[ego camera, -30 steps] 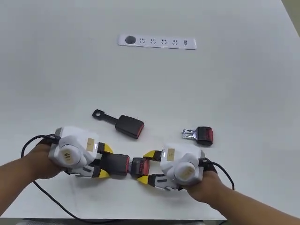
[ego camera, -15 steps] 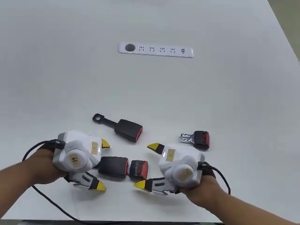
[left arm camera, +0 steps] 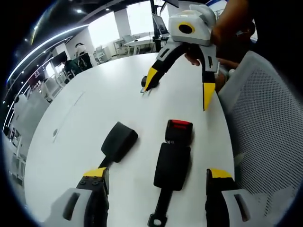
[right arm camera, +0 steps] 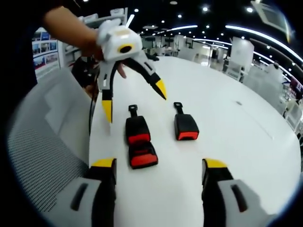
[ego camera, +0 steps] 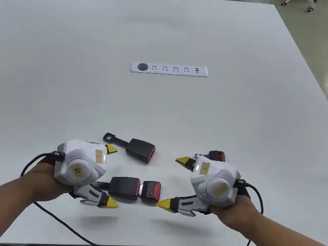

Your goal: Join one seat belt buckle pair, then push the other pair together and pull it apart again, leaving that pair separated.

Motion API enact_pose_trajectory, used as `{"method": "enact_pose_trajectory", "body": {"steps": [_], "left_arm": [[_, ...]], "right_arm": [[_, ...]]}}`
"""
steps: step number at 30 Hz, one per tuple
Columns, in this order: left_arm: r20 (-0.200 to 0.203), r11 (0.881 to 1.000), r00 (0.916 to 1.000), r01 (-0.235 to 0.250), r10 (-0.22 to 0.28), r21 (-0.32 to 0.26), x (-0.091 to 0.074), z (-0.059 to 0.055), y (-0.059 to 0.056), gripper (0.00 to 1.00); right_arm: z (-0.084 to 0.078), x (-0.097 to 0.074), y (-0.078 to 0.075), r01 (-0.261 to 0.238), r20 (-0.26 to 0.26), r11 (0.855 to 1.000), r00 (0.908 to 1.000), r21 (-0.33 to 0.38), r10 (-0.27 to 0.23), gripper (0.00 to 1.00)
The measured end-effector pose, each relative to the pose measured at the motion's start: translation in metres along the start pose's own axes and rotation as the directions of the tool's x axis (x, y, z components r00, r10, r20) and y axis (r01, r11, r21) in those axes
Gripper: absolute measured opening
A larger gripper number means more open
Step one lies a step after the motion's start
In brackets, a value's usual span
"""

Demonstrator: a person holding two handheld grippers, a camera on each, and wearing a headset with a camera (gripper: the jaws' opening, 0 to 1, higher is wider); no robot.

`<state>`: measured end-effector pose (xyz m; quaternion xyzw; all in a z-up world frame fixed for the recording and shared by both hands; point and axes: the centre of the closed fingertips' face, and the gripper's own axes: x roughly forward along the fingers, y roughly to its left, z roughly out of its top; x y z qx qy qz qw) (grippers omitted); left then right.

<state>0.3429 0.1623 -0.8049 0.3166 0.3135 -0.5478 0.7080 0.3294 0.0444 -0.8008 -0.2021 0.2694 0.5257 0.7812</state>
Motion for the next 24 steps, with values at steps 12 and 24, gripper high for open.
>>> {"method": "enact_pose_trajectory", "body": {"steps": [12, 24], "left_arm": [[0.012, 0.997, 0.9977, -0.067, 0.066, 0.031, -0.020, 0.004, 0.030, 0.94], [0.050, 0.995, 0.9945, -0.094, 0.092, 0.045, -0.037, 0.019, 0.070, 0.96]], "right_arm": [[-0.026, -0.040, -0.035, 0.054, -0.037, 0.998, 0.9979, 0.025, -0.053, 0.84], [-0.036, -0.073, -0.078, 0.075, -0.061, 0.997, 0.9954, 0.027, -0.073, 0.88]]}}
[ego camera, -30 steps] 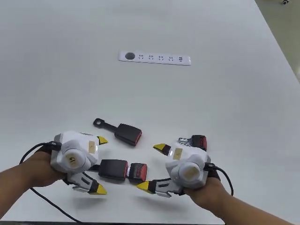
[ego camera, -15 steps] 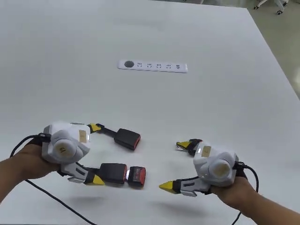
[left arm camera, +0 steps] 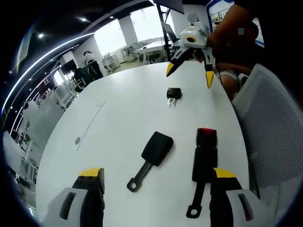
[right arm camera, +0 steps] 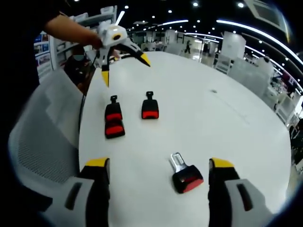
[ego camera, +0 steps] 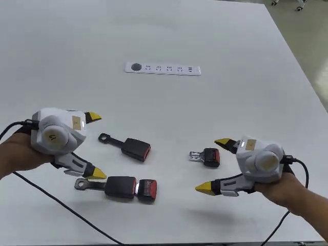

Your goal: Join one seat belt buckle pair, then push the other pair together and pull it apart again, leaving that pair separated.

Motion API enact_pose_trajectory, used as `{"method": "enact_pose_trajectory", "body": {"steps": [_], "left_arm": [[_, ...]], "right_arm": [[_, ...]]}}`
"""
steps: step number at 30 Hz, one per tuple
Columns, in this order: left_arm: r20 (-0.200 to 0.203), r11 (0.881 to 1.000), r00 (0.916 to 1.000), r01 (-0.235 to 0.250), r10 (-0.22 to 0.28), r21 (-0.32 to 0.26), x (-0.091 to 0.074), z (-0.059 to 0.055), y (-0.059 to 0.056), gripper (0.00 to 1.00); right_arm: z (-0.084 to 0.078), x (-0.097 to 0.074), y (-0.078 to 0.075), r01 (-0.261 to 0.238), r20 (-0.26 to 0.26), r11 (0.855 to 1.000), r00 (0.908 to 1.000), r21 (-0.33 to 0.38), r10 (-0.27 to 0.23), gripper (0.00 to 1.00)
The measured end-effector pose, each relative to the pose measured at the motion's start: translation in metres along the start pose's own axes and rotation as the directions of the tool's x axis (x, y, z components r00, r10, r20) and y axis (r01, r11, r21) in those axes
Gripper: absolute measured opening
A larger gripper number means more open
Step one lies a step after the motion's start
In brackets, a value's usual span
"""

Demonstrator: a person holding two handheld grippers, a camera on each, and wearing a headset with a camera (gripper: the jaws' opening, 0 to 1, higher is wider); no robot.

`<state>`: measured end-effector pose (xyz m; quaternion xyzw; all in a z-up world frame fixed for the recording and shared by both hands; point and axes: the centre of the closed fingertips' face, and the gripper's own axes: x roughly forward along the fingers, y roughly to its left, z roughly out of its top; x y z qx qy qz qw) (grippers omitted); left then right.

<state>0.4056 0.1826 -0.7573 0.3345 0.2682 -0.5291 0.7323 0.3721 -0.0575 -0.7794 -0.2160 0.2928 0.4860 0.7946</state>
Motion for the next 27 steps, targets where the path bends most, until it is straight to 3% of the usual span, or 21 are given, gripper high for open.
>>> {"method": "enact_pose_trajectory", "body": {"steps": [7, 12, 20, 27], "left_arm": [[0.028, 1.000, 0.9996, -0.001, 0.001, -0.016, 0.012, 0.011, 0.019, 0.95], [0.018, 0.999, 0.9991, 0.039, -0.039, -0.003, 0.025, 0.012, 0.017, 0.93], [-0.027, 0.994, 0.9940, 0.107, -0.106, 0.016, 0.045, 0.002, 0.012, 0.86], [-0.053, 0.986, 0.9855, 0.163, -0.161, 0.033, 0.060, -0.003, 0.007, 0.81]], "right_arm": [[-0.009, -0.005, -0.021, 0.004, -0.010, 1.000, 0.9999, 0.030, -0.004, 0.87], [-0.020, -0.004, -0.025, -0.026, -0.044, 0.999, 0.9986, 0.039, 0.028, 0.86], [-0.031, 0.006, -0.035, -0.071, -0.072, 0.997, 0.9948, 0.033, 0.073, 0.83], [-0.036, 0.014, -0.029, -0.143, -0.103, 0.989, 0.9842, 0.021, 0.144, 0.77]]}}
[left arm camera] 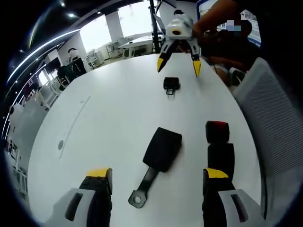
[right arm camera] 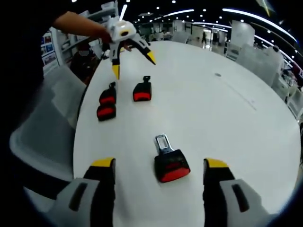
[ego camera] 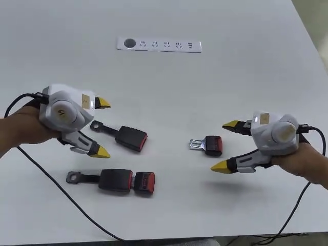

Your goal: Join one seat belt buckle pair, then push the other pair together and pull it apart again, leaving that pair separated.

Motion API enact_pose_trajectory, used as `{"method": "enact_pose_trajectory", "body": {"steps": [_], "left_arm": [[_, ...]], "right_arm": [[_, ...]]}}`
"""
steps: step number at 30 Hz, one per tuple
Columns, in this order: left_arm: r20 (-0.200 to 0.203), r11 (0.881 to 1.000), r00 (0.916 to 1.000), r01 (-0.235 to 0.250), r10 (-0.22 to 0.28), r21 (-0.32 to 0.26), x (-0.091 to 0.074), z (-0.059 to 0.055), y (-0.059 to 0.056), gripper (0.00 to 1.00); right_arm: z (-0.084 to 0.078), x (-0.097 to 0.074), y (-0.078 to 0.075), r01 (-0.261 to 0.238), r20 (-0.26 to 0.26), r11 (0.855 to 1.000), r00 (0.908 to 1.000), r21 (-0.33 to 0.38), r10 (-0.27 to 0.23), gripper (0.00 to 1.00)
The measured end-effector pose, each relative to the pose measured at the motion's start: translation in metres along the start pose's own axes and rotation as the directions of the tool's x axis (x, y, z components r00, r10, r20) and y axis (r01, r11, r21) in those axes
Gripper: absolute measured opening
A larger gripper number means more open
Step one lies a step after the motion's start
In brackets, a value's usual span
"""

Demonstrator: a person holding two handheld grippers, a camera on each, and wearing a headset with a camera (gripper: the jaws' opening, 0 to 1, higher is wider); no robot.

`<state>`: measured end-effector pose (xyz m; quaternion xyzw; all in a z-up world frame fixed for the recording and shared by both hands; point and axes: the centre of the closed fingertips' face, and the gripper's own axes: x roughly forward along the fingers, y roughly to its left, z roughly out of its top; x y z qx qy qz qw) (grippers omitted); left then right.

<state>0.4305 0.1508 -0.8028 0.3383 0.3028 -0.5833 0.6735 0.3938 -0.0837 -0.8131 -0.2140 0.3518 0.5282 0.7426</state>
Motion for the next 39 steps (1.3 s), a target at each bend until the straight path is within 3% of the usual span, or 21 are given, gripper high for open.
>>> {"method": "enact_pose_trajectory", "body": {"steps": [5, 10, 17, 20, 24, 32, 36, 39], "left_arm": [[-0.022, 0.999, 0.9992, 0.033, -0.033, 0.009, 0.015, -0.004, -0.001, 0.79], [-0.077, 0.995, 0.9945, 0.076, -0.071, 0.063, 0.033, -0.015, -0.002, 0.73], [-0.068, 0.991, 0.9912, 0.118, -0.114, 0.066, 0.049, -0.010, 0.000, 0.69], [-0.039, 0.987, 0.9876, 0.154, -0.152, 0.044, 0.055, -0.006, -0.002, 0.64], [-0.045, 0.983, 0.9837, 0.177, -0.174, 0.058, 0.058, -0.007, -0.002, 0.62], [-0.020, 0.984, 0.9852, 0.171, -0.170, 0.049, 0.059, -0.003, -0.002, 0.55], [-0.003, 0.990, 0.9898, 0.142, -0.142, 0.024, 0.059, -0.001, -0.002, 0.39], [0.000, 0.992, 0.9924, 0.123, -0.123, -0.008, 0.058, -0.002, -0.001, 0.38]], "right_arm": [[-0.010, 0.008, -0.002, -0.031, -0.037, 1.000, 0.9988, 0.002, 0.031, 0.74], [-0.024, 0.016, -0.011, -0.045, -0.076, 0.999, 0.9961, -0.007, 0.044, 0.70], [-0.028, 0.019, -0.014, -0.068, -0.099, 0.997, 0.9929, -0.023, 0.066, 0.68], [-0.029, 0.020, -0.015, -0.080, -0.101, 0.997, 0.9919, -0.021, 0.077, 0.65], [-0.029, 0.021, -0.016, -0.086, -0.106, 0.996, 0.9909, -0.018, 0.083, 0.63], [-0.025, 0.026, -0.014, -0.114, -0.101, 0.993, 0.9888, -0.036, 0.110, 0.56], [-0.023, 0.027, -0.018, -0.104, -0.097, 0.993, 0.9904, -0.052, 0.099, 0.50], [-0.024, 0.026, -0.021, -0.098, -0.096, 0.992, 0.9912, -0.073, 0.091, 0.46]]}}
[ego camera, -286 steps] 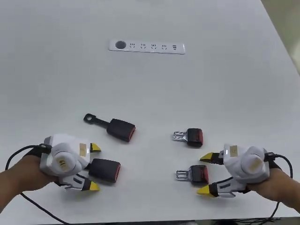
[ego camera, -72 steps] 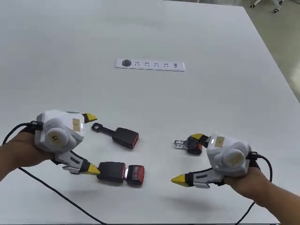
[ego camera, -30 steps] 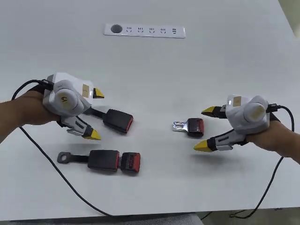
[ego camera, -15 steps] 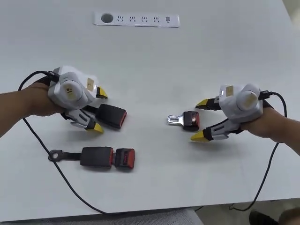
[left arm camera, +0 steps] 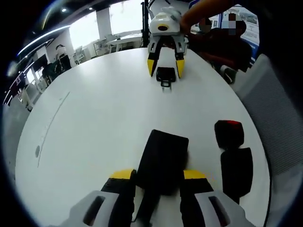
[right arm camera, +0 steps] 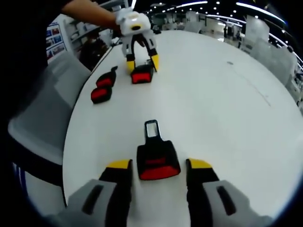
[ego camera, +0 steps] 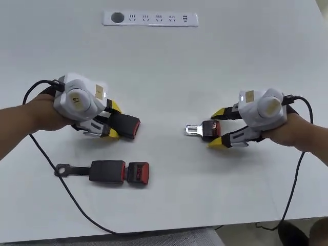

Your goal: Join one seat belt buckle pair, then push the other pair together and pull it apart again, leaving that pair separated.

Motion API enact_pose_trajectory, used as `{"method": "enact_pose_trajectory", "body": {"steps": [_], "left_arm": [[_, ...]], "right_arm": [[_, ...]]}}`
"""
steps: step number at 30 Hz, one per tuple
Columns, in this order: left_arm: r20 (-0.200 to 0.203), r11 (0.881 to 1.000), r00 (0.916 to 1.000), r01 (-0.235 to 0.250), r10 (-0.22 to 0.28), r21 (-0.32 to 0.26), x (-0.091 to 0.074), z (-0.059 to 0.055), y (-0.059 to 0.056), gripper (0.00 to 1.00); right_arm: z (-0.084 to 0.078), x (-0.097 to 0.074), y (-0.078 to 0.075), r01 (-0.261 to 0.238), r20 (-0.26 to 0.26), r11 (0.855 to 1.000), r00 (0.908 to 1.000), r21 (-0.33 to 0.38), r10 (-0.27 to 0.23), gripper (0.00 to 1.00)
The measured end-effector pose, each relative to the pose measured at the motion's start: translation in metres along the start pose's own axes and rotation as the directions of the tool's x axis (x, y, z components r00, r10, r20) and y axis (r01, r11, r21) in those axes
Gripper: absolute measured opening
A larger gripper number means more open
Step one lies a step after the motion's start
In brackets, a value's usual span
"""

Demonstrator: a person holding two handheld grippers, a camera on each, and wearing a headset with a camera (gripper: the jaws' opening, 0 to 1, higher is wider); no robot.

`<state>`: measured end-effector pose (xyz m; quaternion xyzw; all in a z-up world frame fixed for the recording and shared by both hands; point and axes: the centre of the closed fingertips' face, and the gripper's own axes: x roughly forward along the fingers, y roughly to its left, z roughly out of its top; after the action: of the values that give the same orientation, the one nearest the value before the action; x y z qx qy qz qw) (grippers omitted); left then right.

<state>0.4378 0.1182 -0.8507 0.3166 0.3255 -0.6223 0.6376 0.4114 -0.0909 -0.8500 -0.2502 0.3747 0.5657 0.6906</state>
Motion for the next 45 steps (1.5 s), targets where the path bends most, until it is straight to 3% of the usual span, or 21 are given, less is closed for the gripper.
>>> {"method": "enact_pose_trajectory", "body": {"steps": [5, 10, 14, 23, 45], "left_arm": [[-0.003, 0.999, 0.9995, -0.031, 0.031, -0.037, -0.001, -0.001, 0.001, 0.37], [0.002, 0.997, 0.9988, -0.049, 0.050, -0.065, -0.001, 0.000, 0.002, 0.36], [-0.016, 0.996, 0.9984, -0.054, 0.053, -0.070, 0.000, 0.001, 0.001, 0.36], [-0.021, 0.996, 0.9984, -0.053, 0.052, -0.076, 0.001, 0.001, 0.002, 0.36], [-0.031, 0.993, 0.9978, -0.061, 0.059, -0.099, 0.001, 0.000, 0.001, 0.36]], "right_arm": [[-0.003, -0.001, -0.004, 0.010, 0.002, 1.000, 0.9999, -0.005, -0.010, 0.37], [-0.001, 0.001, -0.006, 0.017, 0.042, 1.000, 0.9990, 0.005, -0.017, 0.36], [0.000, 0.002, -0.007, 0.034, 0.088, 0.999, 0.9954, 0.038, -0.037, 0.36], [0.003, 0.004, -0.006, 0.037, 0.122, 0.998, 0.9915, 0.054, -0.043, 0.35], [0.034, 0.023, 0.004, 0.044, 0.179, 0.998, 0.9824, 0.053, -0.053, 0.35]]}}
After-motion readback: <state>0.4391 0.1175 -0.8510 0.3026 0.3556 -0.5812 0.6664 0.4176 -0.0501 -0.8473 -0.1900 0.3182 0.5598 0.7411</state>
